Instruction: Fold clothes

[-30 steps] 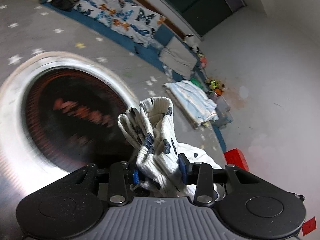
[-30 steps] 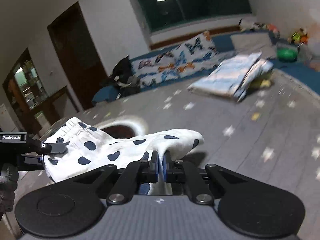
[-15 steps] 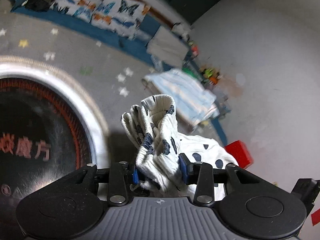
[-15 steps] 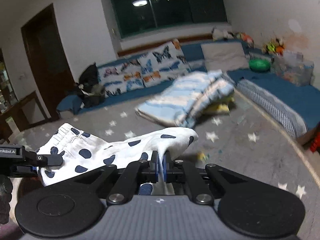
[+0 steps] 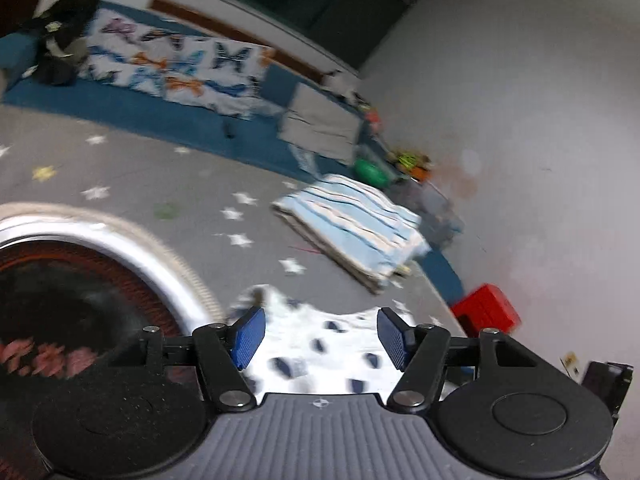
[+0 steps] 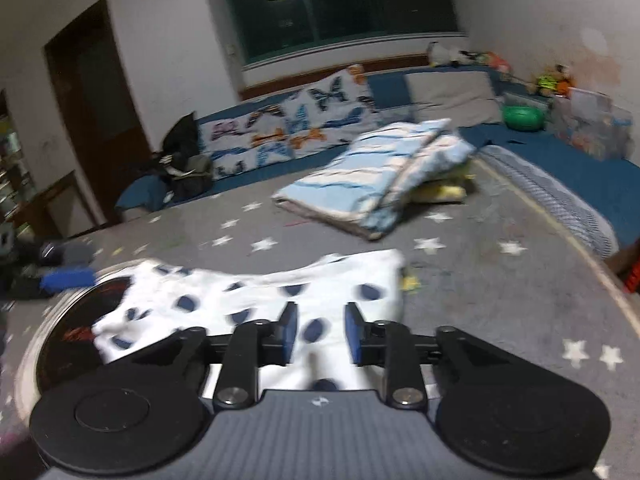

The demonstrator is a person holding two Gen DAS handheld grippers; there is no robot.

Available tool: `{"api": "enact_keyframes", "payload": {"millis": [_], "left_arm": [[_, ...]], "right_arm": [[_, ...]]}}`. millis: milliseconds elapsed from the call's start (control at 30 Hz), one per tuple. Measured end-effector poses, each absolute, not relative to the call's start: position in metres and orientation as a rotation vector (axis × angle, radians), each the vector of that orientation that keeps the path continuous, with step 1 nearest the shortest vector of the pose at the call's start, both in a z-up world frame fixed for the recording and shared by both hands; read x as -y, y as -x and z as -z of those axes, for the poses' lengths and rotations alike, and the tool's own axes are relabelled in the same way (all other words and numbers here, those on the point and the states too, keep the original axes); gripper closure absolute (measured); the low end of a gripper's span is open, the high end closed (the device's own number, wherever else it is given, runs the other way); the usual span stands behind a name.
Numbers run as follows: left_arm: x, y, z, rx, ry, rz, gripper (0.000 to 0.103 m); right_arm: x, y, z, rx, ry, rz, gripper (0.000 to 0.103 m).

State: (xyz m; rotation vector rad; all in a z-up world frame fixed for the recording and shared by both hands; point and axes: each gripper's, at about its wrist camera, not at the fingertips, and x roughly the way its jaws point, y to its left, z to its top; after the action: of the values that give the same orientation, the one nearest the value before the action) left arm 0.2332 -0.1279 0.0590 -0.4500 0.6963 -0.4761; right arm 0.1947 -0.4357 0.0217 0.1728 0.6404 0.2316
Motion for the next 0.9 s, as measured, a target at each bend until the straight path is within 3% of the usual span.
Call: {"api": "enact_keyframes", "payload": {"millis": [133,333,600,900], "left_arm": [[0.151,-0.256,-0.04,-0.755,0.41,0.507,0.058],[0.145,-0.28,-0.009,-0.812,0.45,0.451,0.072],[0.149,-0.257,-0.025,-0.749,0.424,0.562,0.071],[0.176,-0.227,-0.016,-0.767,0.281,0.654,0.068]], "right_arm": [[0.411,-0.19,-0.014,-0.655,-0.124,-0.307,0.074],[0.403,-0.181,0.002,-0.695,-0.095,-0.339,0.074],[0.416,-0.183,-0.01,-0.706,-0.074,-0.346,0.067],[0.424,-0.261,-0.011,-0.727,-0.09,-0.252,0.064]]}}
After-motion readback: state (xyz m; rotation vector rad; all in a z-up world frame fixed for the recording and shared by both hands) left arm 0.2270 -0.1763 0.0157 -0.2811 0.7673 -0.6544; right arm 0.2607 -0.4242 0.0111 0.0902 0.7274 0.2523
